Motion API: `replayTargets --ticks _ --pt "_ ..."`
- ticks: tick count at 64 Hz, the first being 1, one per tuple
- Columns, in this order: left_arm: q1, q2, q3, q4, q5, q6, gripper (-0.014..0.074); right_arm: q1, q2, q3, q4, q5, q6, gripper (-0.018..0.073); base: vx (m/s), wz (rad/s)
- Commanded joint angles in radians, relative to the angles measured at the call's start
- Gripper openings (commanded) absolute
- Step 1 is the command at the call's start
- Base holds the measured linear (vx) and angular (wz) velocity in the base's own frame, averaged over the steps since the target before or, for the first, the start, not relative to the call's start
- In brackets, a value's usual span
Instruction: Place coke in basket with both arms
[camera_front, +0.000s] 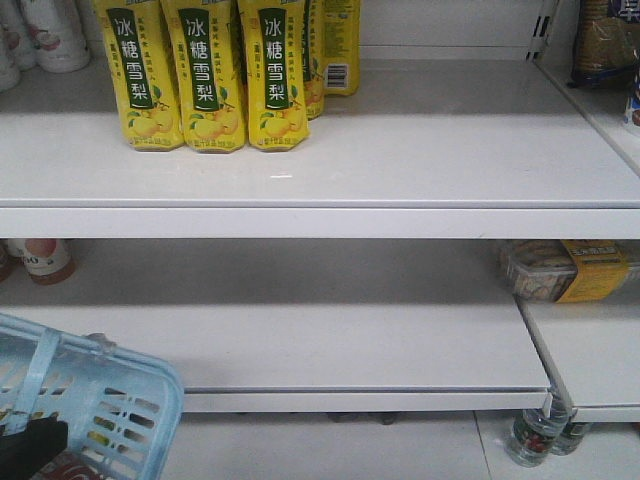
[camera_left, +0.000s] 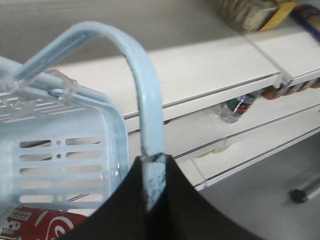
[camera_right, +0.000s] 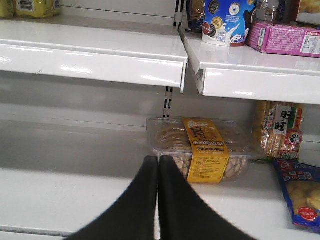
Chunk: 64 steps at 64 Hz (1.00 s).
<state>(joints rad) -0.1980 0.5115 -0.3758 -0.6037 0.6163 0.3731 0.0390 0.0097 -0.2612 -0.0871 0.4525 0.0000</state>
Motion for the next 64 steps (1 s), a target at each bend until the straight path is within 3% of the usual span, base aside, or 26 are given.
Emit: replayTargets --ticks 1,11,21,32,39,48,64 --pt "-0.004 -0.032 -0.035 0.127 -0.113 -0.091 -0.0006 -0.007 0.014 -0.024 -0.006 -0.075 0.000 -0.0009 0.00 0.00" --pt "-0.004 -0.082 0.030 0.301 -0.195 -0.275 -0.0006 -0.007 0.014 -0.024 -0.006 -0.075 0.000 -0.0009 0.00 0.00" --pt "-0.002 -0.181 0.204 0.434 -0.415 -0.494 -0.0006 -0.007 0.014 -0.024 -0.006 -0.075 0.000 -0.0009 0.00 0.00" --pt "-0.002 -0.300 0.359 0.691 -0.616 -0.686 -0.0006 -0.007 0.014 -0.024 -0.006 -0.075 0.000 -0.0009 0.00 0.00" --pt "-0.002 -0.355 0.414 0.792 -0.661 -0.708 -0.0006 -0.007 0.014 -0.024 -0.006 -0.075 0.000 -0.0009 0.00 0.00" --pt "0.005 -0.419 0.415 0.793 -0.571 -0.697 -0.0006 -0.007 0.014 -0.024 -0.006 -0.075 0.000 -0.0009 0.00 0.00" --pt "0.120 -0.526 0.415 0.785 -0.483 -0.697 -0.0006 -0.007 0.014 -0.024 -0.006 -0.075 0.000 -0.0009 0.00 0.00"
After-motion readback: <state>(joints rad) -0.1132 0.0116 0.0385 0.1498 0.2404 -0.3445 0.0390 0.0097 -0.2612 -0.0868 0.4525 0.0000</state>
